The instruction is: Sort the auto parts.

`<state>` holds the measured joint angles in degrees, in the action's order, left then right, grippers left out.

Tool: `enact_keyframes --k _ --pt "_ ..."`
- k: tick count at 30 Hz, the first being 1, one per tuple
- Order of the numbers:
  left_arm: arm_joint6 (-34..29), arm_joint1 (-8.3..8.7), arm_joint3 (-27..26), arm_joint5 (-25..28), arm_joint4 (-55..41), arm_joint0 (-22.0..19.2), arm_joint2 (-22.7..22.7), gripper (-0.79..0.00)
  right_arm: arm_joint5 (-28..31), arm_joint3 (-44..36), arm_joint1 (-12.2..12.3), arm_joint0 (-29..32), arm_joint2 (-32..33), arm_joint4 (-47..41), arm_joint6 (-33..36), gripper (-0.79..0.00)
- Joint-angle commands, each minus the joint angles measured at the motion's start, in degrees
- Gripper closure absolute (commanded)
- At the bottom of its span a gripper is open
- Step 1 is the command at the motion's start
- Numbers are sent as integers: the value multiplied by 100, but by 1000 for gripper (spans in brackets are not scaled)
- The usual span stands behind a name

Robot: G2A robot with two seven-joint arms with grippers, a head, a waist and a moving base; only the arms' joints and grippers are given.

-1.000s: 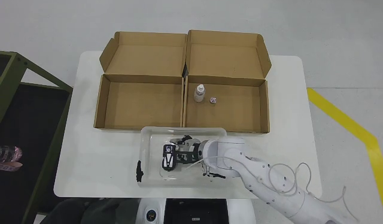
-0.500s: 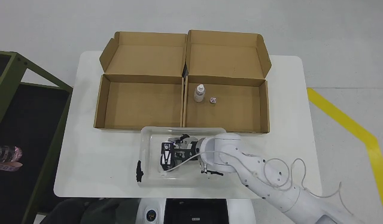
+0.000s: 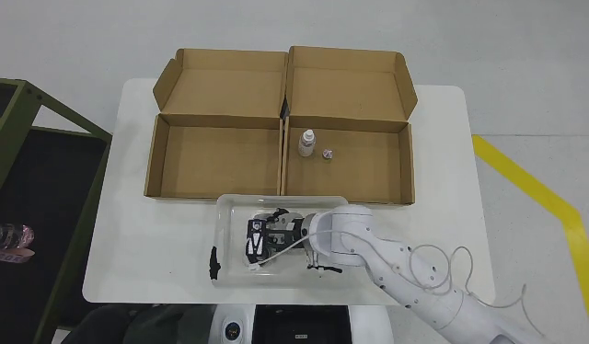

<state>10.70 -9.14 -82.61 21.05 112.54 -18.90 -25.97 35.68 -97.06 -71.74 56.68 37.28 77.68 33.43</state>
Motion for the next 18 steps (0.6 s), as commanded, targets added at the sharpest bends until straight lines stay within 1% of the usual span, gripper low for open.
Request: enact_keyframes --k 1,18 --pt "0 0 0 0 0 0 0 -785 0 -91 17 46 63 11 -48 0" --pt "0 0 0 0 0 0 0 -785 25 -1236 154 397 768 -210 -550 0"
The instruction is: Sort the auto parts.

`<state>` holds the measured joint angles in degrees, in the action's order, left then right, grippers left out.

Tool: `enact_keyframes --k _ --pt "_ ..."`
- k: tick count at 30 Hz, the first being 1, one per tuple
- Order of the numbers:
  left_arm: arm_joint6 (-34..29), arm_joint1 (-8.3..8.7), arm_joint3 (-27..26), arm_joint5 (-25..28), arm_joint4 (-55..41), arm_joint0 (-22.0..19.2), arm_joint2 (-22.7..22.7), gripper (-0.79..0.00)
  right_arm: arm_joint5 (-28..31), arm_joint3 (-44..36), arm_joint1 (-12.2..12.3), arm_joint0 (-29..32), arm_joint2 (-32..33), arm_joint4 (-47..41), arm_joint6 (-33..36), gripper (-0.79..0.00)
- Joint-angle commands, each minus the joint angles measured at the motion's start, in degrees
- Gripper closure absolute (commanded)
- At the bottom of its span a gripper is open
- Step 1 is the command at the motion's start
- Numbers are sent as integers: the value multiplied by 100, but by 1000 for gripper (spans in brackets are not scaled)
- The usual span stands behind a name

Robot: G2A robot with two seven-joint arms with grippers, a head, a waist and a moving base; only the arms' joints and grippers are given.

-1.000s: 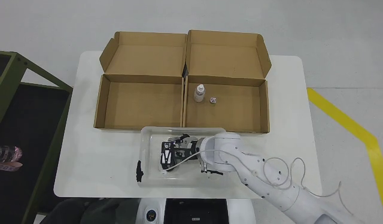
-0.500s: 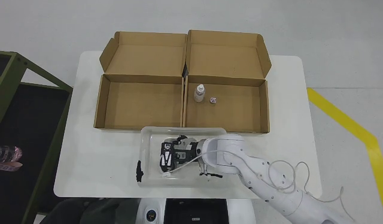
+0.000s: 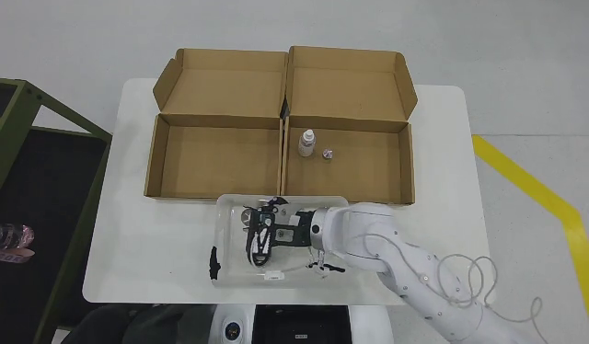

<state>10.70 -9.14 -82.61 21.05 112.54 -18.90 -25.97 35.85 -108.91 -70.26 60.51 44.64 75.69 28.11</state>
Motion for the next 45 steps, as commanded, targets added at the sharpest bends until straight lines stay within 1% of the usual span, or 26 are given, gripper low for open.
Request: enact_keyframes --k 1,9,20,32,39,45 --pt "0 0 0 0 0 0 0 -785 3 -120 13 29 72 -12 -32 0" --pt "0 0 0 0 0 0 0 -785 -58 -473 38 131 297 -165 -196 0" --pt "0 0 0 0 0 0 0 -785 -383 -587 21 157 513 -410 -418 0" --pt "0 0 0 0 0 0 0 -785 -611 -409 -12 151 702 -855 -663 0" --pt "0 0 0 0 0 0 0 -785 -797 -178 -52 47 797 -1228 -735 0" --pt "0 0 0 0 0 0 0 -785 -972 -31 -87 -41 846 -1374 -821 0"
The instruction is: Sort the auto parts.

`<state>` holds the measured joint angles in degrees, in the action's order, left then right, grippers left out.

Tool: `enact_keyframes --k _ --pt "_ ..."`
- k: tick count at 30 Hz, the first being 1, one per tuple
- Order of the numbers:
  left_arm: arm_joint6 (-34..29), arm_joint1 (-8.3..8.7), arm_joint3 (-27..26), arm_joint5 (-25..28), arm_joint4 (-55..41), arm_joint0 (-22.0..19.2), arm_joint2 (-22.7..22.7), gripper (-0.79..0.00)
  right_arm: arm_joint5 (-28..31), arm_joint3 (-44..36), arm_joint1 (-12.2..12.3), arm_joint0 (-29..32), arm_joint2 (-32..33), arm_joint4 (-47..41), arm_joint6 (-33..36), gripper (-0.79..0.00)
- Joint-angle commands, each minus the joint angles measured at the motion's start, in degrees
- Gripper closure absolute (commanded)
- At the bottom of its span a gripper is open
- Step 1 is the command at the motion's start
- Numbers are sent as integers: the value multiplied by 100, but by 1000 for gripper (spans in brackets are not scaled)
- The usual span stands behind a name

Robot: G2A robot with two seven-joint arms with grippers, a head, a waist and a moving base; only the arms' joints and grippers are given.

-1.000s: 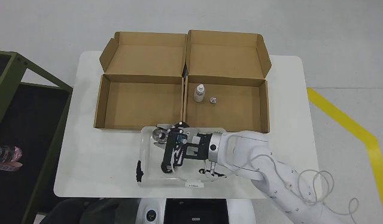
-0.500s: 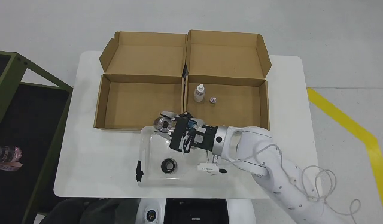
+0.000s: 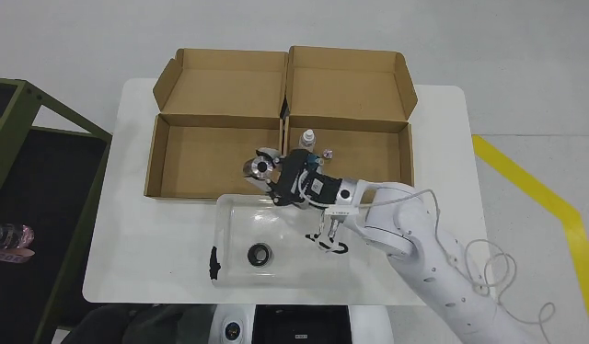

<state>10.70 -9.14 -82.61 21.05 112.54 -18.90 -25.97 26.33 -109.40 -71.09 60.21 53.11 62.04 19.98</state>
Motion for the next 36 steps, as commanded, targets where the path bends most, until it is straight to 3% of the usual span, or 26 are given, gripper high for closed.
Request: enact_keyframes --k 1,21,36 --pt "0 0 0 0 0 0 0 -785 -37 50 -11 -32 -4 -6 -10 0" --pt "0 0 0 0 0 0 0 -785 -502 1192 -307 -919 -625 166 356 0" --pt "0 0 0 0 0 0 0 -785 -766 2314 -718 -1867 -1383 421 846 0"
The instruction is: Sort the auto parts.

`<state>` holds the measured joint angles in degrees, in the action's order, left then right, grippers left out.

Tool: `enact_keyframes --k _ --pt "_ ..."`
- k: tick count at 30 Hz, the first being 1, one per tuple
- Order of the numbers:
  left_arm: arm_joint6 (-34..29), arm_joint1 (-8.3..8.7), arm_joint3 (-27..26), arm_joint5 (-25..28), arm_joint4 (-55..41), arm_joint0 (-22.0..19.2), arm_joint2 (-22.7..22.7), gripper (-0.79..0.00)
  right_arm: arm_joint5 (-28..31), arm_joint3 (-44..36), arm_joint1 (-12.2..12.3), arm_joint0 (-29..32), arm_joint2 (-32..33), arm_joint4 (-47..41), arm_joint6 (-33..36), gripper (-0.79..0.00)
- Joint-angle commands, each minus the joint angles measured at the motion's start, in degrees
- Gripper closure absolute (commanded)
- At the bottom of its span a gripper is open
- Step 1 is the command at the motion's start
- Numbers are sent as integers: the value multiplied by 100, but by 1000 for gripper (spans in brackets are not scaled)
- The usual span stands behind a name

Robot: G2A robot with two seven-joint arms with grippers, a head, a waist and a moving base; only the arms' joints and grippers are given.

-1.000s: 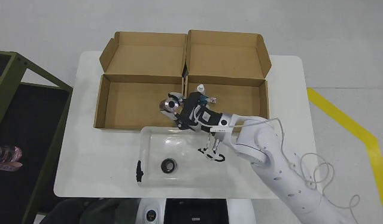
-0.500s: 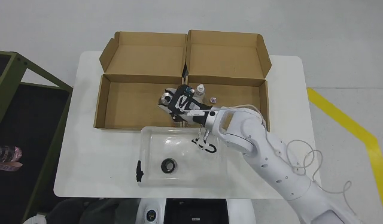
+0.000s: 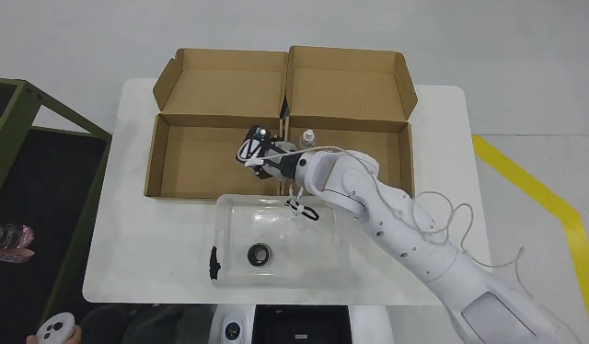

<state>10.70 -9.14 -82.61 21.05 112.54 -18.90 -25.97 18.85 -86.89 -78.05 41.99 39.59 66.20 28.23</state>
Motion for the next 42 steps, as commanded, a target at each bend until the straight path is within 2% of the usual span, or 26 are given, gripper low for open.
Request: enact_keyframes --k 1,21,30,31,37,42 --pt "0 0 0 0 0 0 0 -785 -33 139 -51 -96 -74 17 53 0" --pt "0 0 0 0 0 0 0 -785 -59 1646 -606 -987 -580 161 343 0" --pt "0 0 0 0 0 0 0 -785 31 2193 -838 -1210 -704 80 335 0" --pt "0 0 0 0 0 0 0 -785 41 2244 -860 -1227 -712 76 325 -28" --pt "0 0 0 0 0 0 0 -785 119 2541 -975 -1296 -745 67 287 -58" --pt "0 0 0 0 0 0 0 -785 168 2719 -1046 -1306 -755 112 247 -117"
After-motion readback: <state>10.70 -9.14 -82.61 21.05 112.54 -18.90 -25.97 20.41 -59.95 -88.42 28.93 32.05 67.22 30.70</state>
